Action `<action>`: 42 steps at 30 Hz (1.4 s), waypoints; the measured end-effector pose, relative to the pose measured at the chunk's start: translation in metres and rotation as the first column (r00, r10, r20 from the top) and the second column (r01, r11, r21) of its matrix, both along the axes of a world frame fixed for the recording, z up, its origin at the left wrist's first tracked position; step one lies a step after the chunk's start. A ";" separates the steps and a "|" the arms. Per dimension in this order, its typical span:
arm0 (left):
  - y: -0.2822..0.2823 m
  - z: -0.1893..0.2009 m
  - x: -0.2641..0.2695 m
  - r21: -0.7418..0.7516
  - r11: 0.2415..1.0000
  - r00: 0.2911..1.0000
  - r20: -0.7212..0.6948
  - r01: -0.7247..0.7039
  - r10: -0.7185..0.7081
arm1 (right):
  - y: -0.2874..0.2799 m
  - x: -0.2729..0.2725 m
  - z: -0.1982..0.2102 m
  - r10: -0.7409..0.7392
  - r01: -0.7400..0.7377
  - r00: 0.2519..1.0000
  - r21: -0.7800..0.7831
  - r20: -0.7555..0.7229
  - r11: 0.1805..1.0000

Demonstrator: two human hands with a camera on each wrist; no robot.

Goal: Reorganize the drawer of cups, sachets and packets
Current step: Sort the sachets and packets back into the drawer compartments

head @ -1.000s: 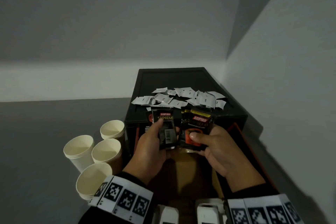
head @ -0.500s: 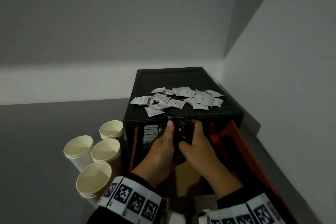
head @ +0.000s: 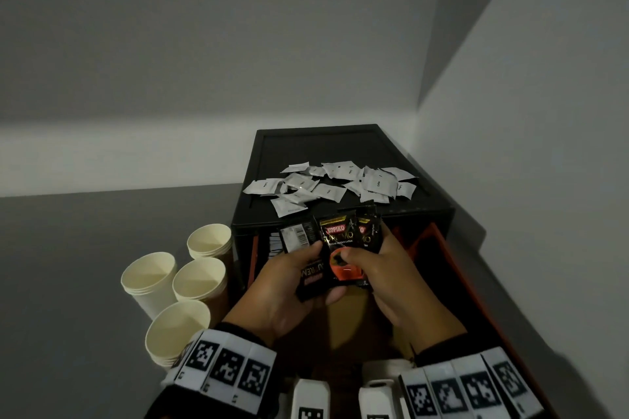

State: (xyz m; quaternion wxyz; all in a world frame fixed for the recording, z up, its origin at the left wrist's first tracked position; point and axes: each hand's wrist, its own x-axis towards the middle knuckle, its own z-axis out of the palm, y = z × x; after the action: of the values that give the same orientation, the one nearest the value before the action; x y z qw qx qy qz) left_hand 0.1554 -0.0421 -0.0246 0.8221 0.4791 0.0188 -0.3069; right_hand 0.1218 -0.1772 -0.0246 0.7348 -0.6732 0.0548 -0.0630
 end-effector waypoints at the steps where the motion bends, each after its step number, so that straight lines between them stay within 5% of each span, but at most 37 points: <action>1: 0.001 0.001 0.001 -0.004 1.000 1.000 -0.019 -0.009 0.009 | 0.000 0.000 0.001 -0.003 0.003 1.000 0.020 -0.001 1.000; 9: 0.013 0.006 0.005 -0.154 0.984 0.983 -0.172 -0.088 0.061 | -0.004 -0.001 0.007 -0.049 0.046 0.999 0.154 0.014 0.987; 19: 0.003 0.009 -0.003 -0.040 0.974 0.939 0.263 -0.221 0.224 | -0.006 0.000 0.011 -0.074 0.090 0.995 0.254 -0.073 0.963; 24: -0.001 0.003 -0.001 0.109 0.953 0.827 0.531 -0.283 0.185 | -0.006 -0.001 0.013 -0.011 0.080 0.987 0.426 -0.162 0.901; 28: -0.002 0.001 -0.003 0.225 0.892 0.637 0.766 -0.392 0.087 | -0.007 -0.001 0.009 0.047 0.061 0.980 0.524 -0.191 0.850; 34: -0.001 0.002 -0.004 0.319 0.845 0.515 0.855 -0.430 -0.061 | -0.005 -0.004 0.007 0.196 -0.145 0.977 0.407 -0.087 0.902; 38: 0.003 0.006 -0.001 0.346 0.838 0.548 0.834 -0.422 -0.069 | -0.008 -0.003 0.007 0.138 -0.111 0.990 0.397 -0.039 0.911; 42: 0.007 0.006 0.003 0.283 0.908 0.754 0.655 -0.308 0.052 | -0.010 -0.003 0.009 0.070 -0.067 0.998 0.384 0.006 0.921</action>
State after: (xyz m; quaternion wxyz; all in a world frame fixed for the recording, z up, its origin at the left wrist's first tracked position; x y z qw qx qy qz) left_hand 0.1583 -0.0346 -0.0186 0.6989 0.6975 -0.1541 -0.0357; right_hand 0.1188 -0.1873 -0.0154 0.8540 -0.5178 0.0453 -0.0227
